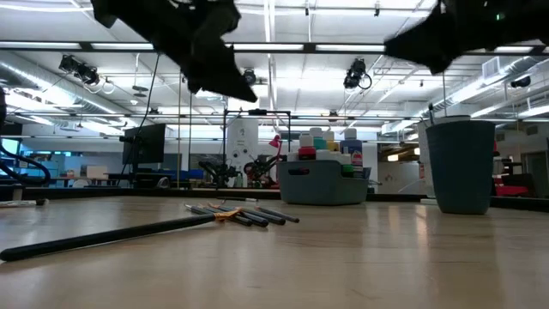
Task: Pick & Place Paint Supplies
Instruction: Put the black paint brush into the blue cup
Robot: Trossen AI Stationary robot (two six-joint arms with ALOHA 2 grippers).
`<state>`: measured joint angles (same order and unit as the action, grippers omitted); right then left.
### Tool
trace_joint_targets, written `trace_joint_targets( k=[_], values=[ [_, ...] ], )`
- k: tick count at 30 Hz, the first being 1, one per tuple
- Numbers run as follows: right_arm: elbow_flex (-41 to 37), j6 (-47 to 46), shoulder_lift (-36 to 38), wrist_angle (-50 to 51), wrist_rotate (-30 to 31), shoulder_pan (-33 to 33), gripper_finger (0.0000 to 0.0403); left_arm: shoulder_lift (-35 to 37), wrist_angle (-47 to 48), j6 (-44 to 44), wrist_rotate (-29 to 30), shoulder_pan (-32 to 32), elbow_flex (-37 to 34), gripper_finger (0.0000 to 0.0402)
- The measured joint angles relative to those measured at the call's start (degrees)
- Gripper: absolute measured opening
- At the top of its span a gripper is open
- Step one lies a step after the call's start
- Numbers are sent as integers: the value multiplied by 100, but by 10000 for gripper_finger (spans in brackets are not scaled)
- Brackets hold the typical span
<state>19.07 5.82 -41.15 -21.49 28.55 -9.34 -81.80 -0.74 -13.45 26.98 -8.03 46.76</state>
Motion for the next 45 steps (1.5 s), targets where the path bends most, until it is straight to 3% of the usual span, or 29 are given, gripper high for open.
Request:
trace_joint_targets(
  k=[4,8,14,19,24,29,39,42,45],
  values=[
    [4,532,0,-1039,-589,0,209,0,837,-94,-222,285,0,56],
    [4,711,0,-1230,-857,-2,213,0,1783,32,-670,535,0,86],
    [4,567,-4,-766,-857,-2,205,0,3663,-1475,-1394,811,0,116],
    [4,506,-4,-749,-854,-2,201,0,5409,-2530,-1525,811,0,143],
    [4,203,-3,-697,-857,-2,201,0,6694,-3422,-2058,770,-4,167],
    [4,135,-4,-623,-858,-2,201,2,6410,-3389,-2229,667,-208,173],
    [4,-88,-4,-409,-857,-2,201,39,5432,-3394,-2771,662,-1451,173],
    [4,-89,-4,-409,-858,-2,200,79,5289,-3261,-2848,640,-1548,157],
    [4,-87,-4,-409,-857,-2,200,136,5227,-3120,-2742,627,-1510,116]
  ],
)
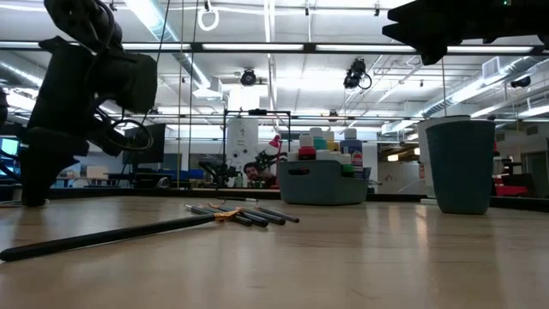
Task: Pick & Place Paint Supplies
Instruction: Put the black paint brush into the blue cup
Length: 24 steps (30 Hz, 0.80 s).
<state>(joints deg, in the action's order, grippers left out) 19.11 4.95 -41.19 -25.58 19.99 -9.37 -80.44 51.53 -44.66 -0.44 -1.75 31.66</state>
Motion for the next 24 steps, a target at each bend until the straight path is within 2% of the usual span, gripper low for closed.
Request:
trace_joint_targets(
  k=[5,9,12,16,24],
  values=[
    [0,0,0,-4,0,0,200,265,-309,-18,5,-5,54,20],
    [0,0,1,-31,2,0,200,420,-813,-656,240,-36,54,16],
    [0,2,1,-99,3,0,200,608,-1915,-588,484,-170,72,10],
    [0,2,-11,-179,4,0,200,841,-4128,-86,629,-275,80,8],
    [-2,-228,-470,-568,-1,4,200,899,-7449,1800,936,-313,85,7]
  ],
)
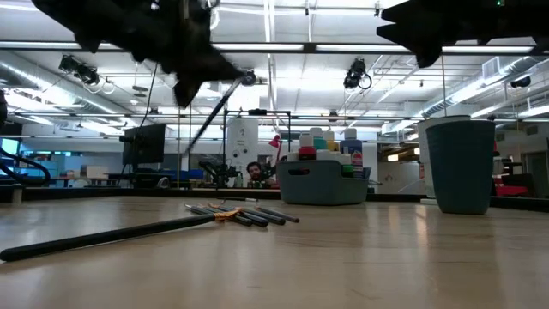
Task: Pick & Place Paint Supplies
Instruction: Put the black paint brush into the blue cup
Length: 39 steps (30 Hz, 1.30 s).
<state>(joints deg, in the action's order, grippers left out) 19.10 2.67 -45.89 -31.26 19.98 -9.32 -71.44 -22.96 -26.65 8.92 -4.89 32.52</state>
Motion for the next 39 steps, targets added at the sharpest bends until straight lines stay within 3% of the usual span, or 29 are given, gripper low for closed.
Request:
trace_joint_targets(
  k=[6,9,13,22,30,36,39],
  values=[
    [2,-376,-1114,-1370,-34,14,200,-83,-1767,1283,-54,0,8,6],
    [154,-544,-1761,-1929,-523,126,200,-96,-2004,1648,-65,-2,11,7],
    [864,-806,-2614,-1840,-1043,250,195,-96,-2162,1902,-57,-2,11,8],
    [2687,-935,-4416,-1226,-1068,373,160,-94,-2162,2163,-133,-160,61,9],
    [3637,-807,-5139,-786,-1500,466,134,-94,-2151,2288,-87,-316,61,8],
    [3672,-747,-5117,-589,-1584,461,26,-94,-2134,2301,80,-354,61,9],
    [3671,-671,-5097,-538,-1741,446,18,-94,-2118,2286,199,-358,61,12]
  ],
)
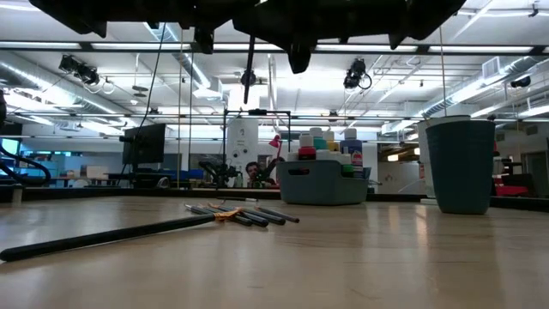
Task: Pick & Place Paint Supplies
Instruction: Put the black paint brush into the blue cup
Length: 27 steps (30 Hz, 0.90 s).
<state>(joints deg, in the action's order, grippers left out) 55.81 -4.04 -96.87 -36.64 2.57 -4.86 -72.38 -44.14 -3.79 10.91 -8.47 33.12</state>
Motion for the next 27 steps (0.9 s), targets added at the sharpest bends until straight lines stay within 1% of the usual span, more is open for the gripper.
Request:
trace_joint_targets(
  k=[3,7,12,16,22,24,27],
  values=[
    [0,-73,37,54,17,-33,29,0,-20,-2,-18,-6,0,25],
    [-2,-56,189,448,-4,-38,12,2,-26,0,4,-69,0,38],
    [-7,-49,456,886,-2,-39,15,2,-11,-2,5,-133,2,44],
    [-4,1,904,1742,58,-60,12,4,62,-169,1,-134,2,44],
    [-25,269,1997,3022,979,-224,12,4,264,-306,5,-134,2,45],
    [-193,369,2374,3037,1361,-361,12,4,263,-308,3,-134,2,45],
    [-675,429,2978,3042,2163,-572,12,4,266,-308,3,-178,2,45]
  ],
)
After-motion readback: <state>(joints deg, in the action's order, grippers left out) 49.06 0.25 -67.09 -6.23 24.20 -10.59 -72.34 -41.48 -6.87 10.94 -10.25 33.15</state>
